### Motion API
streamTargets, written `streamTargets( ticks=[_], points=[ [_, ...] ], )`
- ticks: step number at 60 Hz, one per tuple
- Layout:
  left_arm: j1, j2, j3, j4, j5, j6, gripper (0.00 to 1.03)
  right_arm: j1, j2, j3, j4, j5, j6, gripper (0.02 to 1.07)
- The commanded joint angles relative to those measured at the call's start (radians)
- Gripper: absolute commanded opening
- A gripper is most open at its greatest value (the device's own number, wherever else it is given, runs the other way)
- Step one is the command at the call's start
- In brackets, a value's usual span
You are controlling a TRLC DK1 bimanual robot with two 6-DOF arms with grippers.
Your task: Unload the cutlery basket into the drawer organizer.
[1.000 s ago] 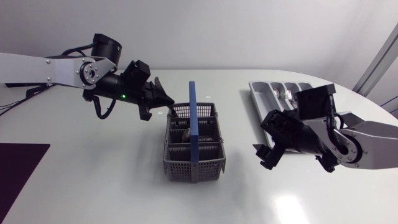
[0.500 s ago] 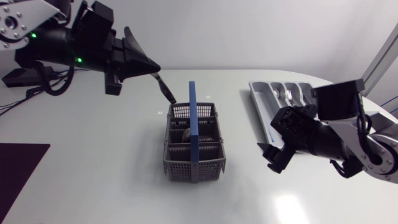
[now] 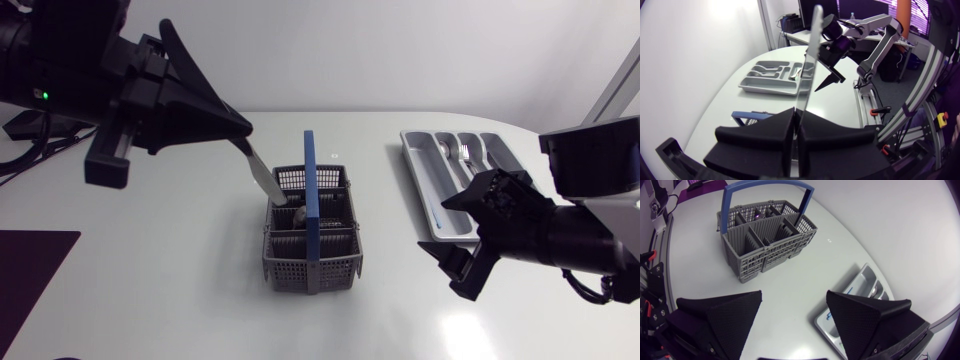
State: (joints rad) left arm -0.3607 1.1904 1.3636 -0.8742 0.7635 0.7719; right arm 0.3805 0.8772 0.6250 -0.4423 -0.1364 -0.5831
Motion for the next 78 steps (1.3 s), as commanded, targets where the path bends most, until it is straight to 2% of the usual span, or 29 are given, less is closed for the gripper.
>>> streamTargets(
  ticks=[1,6,19,32,50,58,69,78],
  points=[
    [-0.043,-0.032,0.042,-0.019,0.019,-0.036,0.03,-0.003,-0.034,0.021,-0.039,-0.025,0.020,0.95],
    [-0.084,-0.037,0.051,-0.046,0.017,-0.051,0.03,-0.023,-0.064,0.019,-0.075,-0.062,0.020,0.95],
    [-0.218,-0.012,0.045,-0.042,0.017,-0.120,0.03,-0.048,-0.126,0.016,-0.171,-0.201,0.017,0.95],
    [-0.325,0.058,-0.011,0.067,0.017,-0.172,0.03,-0.022,-0.142,0.036,-0.242,-0.330,0.037,0.95],
    [-0.374,0.199,-0.008,0.155,0.019,-0.181,0.03,0.047,-0.099,0.073,-0.226,-0.428,0.071,0.95],
    [-0.396,0.232,-0.006,0.175,0.019,-0.187,0.03,0.060,-0.035,0.074,-0.187,-0.483,0.071,0.95],
    [-0.408,0.267,-0.003,0.196,0.019,-0.195,0.03,0.120,0.028,0.076,-0.119,-0.506,0.091,0.94],
    [-0.408,0.285,0.002,0.199,0.019,-0.195,0.03,0.135,0.071,0.085,-0.090,-0.536,0.092,0.83]
  ],
)
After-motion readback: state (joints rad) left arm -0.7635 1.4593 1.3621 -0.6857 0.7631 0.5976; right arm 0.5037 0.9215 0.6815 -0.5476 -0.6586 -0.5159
